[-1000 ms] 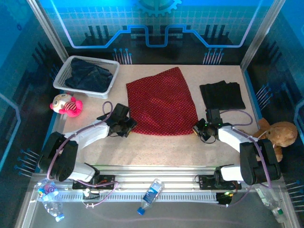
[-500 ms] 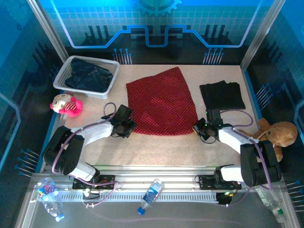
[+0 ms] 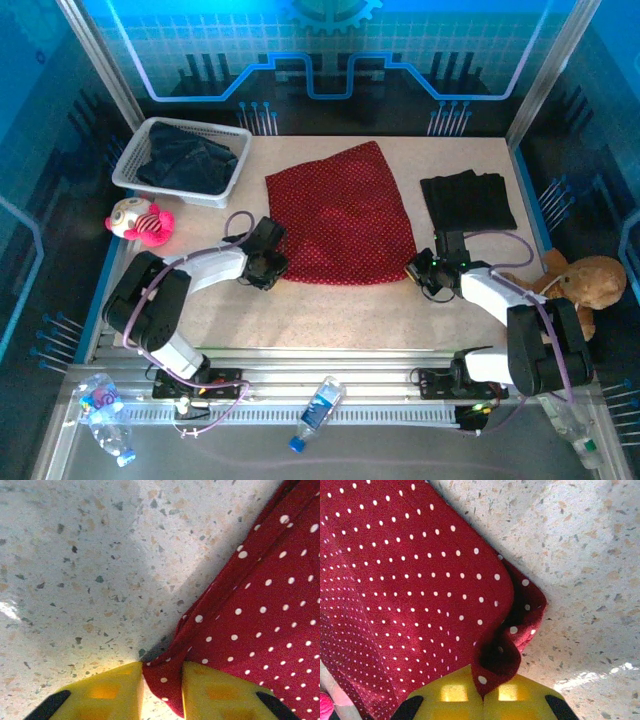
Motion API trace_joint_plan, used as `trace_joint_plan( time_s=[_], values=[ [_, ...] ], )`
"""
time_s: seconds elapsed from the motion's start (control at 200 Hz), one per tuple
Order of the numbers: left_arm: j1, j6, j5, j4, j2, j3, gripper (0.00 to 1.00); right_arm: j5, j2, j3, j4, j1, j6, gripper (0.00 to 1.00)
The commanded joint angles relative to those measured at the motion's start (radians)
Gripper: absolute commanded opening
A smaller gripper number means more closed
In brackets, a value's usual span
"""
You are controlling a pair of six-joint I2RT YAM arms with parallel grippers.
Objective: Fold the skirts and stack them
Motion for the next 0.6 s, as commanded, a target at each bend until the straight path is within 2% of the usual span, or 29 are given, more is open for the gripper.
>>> trace_joint_plan(
  time_s=[0.0,0.065,0.15,0.285,0.355,0.455,0.595],
  values=[
    [-0.008,0.068,-0.046,0.219,0.05,0.042,0.12,-0.003,-0.03,-0.015,-0.011,0.015,0.006,0.0],
    [-0.008,0.064,-0.073,0.189,0.005,0.021,0.0,0.001,-0.05,-0.013,-0.033,0.014,0.006,0.0],
    [-0.006,0.038,-0.087,0.122,-0.086,-0.027,0.0,0.008,-0.092,-0.017,-0.075,0.015,0.019,0.0],
    [-0.01,0.037,-0.049,-0.044,-0.249,-0.063,0.0,0.007,-0.194,-0.007,-0.167,0.025,0.049,0.0],
    [-0.013,0.063,-0.08,-0.123,-0.354,-0.055,0.0,0.059,-0.282,0.013,-0.197,0.045,0.053,0.0],
    [-0.002,0.142,-0.149,-0.185,-0.465,0.004,0.0,0.122,-0.349,0.07,-0.219,0.059,0.029,0.0],
    [0.051,0.275,-0.162,-0.238,-0.462,0.168,0.0,0.194,-0.375,0.186,-0.213,0.06,-0.051,0.0]
  ],
)
